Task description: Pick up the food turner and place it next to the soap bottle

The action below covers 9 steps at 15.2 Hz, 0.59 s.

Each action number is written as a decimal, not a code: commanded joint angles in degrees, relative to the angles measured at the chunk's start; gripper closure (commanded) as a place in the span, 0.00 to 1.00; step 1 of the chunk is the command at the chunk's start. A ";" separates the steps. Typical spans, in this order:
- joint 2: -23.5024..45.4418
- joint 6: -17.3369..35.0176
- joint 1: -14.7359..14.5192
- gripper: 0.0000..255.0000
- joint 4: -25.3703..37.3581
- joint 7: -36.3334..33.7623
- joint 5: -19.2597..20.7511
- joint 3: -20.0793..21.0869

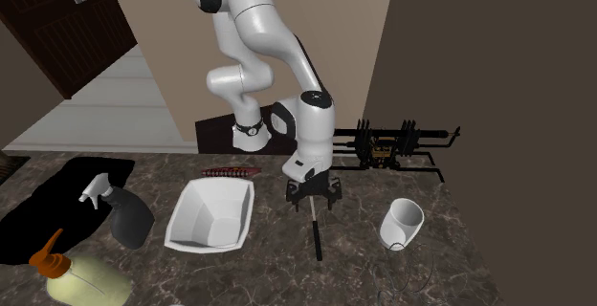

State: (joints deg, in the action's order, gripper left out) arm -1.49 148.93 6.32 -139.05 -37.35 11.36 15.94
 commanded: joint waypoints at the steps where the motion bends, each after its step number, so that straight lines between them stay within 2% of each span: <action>1: 0.01 0.02 0.00 0.00 0.00 0.00 0.01 0.00; 2: 0.00 0.01 0.00 0.00 0.00 0.00 0.00 0.00; 3: 0.00 0.01 0.00 1.00 0.00 0.00 0.00 0.00; 9: 0.01 0.01 0.00 1.00 0.00 0.00 0.00 0.00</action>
State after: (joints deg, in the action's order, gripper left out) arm -1.48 148.94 6.33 -139.04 -37.35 11.36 15.93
